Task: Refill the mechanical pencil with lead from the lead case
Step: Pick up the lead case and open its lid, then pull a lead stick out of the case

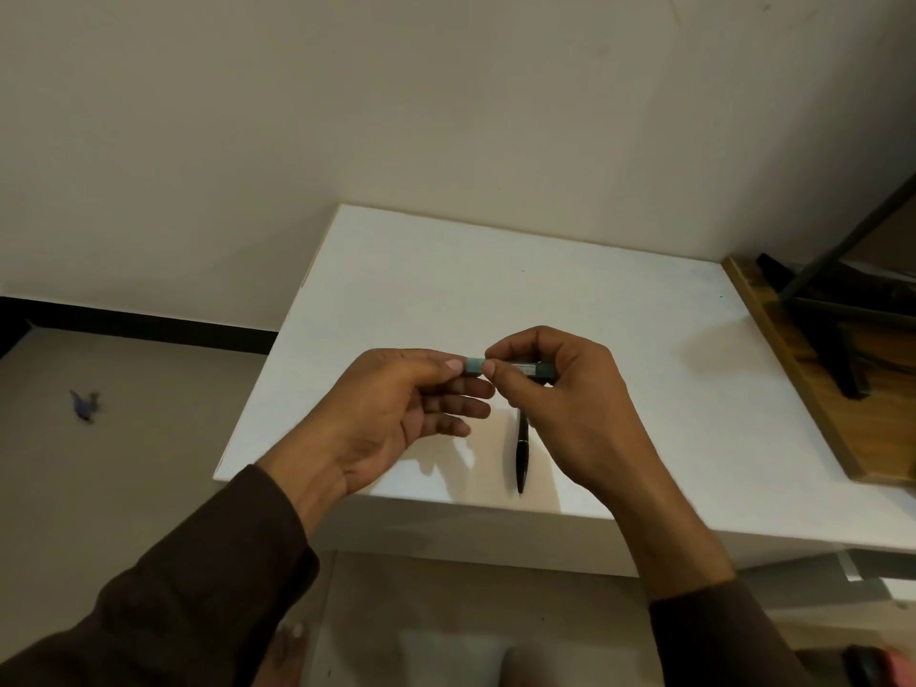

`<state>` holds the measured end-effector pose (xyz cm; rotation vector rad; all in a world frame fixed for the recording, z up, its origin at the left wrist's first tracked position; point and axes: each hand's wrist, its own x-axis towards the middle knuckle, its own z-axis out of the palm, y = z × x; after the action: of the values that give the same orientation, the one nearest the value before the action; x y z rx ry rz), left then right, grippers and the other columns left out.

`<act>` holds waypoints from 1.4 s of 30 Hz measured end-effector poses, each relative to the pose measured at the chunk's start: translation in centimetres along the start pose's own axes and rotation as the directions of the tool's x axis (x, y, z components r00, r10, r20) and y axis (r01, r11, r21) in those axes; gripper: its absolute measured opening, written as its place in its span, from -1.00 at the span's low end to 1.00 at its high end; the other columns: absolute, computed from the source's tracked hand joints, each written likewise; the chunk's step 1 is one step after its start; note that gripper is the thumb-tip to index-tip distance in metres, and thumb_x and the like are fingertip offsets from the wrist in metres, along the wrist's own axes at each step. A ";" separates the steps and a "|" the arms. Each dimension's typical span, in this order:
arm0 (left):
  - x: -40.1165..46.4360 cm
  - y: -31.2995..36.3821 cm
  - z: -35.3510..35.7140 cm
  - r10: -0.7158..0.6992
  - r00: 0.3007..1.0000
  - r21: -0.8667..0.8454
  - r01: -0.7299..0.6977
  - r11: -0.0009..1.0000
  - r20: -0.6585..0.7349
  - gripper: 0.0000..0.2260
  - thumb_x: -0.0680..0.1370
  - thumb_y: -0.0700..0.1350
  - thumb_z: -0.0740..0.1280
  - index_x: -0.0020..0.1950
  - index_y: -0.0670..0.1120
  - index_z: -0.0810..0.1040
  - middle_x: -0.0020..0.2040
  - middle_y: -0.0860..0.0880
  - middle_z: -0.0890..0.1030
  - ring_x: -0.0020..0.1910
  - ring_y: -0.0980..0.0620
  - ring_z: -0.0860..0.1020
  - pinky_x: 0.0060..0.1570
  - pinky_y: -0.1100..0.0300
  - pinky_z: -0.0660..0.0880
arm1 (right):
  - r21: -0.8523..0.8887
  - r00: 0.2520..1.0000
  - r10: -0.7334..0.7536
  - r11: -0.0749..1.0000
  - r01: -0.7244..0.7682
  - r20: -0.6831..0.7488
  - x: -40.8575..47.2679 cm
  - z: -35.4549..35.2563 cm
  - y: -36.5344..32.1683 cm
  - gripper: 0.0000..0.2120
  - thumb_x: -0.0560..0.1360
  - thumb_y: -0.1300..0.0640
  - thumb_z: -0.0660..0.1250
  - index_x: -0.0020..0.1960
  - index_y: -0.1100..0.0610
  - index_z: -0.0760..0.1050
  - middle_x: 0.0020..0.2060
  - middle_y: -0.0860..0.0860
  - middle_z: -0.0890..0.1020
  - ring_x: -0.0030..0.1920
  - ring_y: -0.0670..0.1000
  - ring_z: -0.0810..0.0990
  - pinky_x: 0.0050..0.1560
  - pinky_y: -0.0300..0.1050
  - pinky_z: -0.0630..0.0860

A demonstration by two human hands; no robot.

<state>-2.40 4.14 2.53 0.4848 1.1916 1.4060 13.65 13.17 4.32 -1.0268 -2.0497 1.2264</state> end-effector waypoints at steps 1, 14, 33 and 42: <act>0.0 0.0 -0.1 -0.011 1.000 -0.023 0.011 1.000 0.014 -0.76 0.66 -0.27 0.23 0.15 -0.32 0.67 -0.03 -0.27 0.76 -0.14 -0.12 0.76 -0.25 0.14 0.67 | -0.011 1.000 -0.004 1.000 0.004 -0.002 0.0 0.0 -0.1 -0.95 0.57 0.11 0.45 -0.02 -0.02 0.67 -0.20 -0.17 0.69 -0.15 -0.30 0.62 -0.21 -0.46 0.49; -0.2 0.0 -0.2 -0.076 0.996 -0.108 0.081 0.991 0.051 -0.80 0.60 -0.34 0.32 0.15 -0.38 0.66 0.00 -0.32 0.74 -0.07 -0.20 0.77 -0.15 0.11 0.69 | -0.068 0.999 -0.043 0.997 0.043 -0.008 -0.2 -0.5 -0.8 -0.94 0.54 0.13 0.49 0.00 0.04 0.71 -0.13 -0.12 0.72 -0.15 -0.13 0.64 -0.20 -0.42 0.52; -0.1 0.3 -0.6 0.032 0.999 -0.082 -0.029 0.996 0.036 -0.75 0.41 -0.17 0.48 0.02 -0.27 0.73 -0.11 -0.24 0.76 -0.15 -0.12 0.77 -0.18 0.15 0.69 | -0.004 1.000 -0.023 1.000 0.023 -0.009 0.1 -1.5 -0.1 -0.97 0.50 0.03 0.53 -0.06 -0.07 0.72 -0.33 -0.28 0.69 -0.32 -0.22 0.59 -0.27 -0.35 0.49; 0.3 0.6 -1.0 0.253 0.965 0.078 -0.248 0.966 -0.068 -0.83 0.44 -0.09 0.54 -0.06 -0.16 0.76 -0.22 -0.12 0.71 -0.28 -0.01 0.66 -0.30 0.17 0.59 | 0.114 0.999 0.034 0.993 -0.032 -0.019 0.3 -1.5 0.2 -0.91 0.49 0.12 0.55 -0.01 0.00 0.71 -0.19 -0.08 0.78 -0.20 -0.10 0.70 -0.13 -0.16 0.58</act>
<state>-3.62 4.13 2.58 0.6530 1.2776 1.6151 14.66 14.19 4.79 -1.0193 -1.9301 1.3282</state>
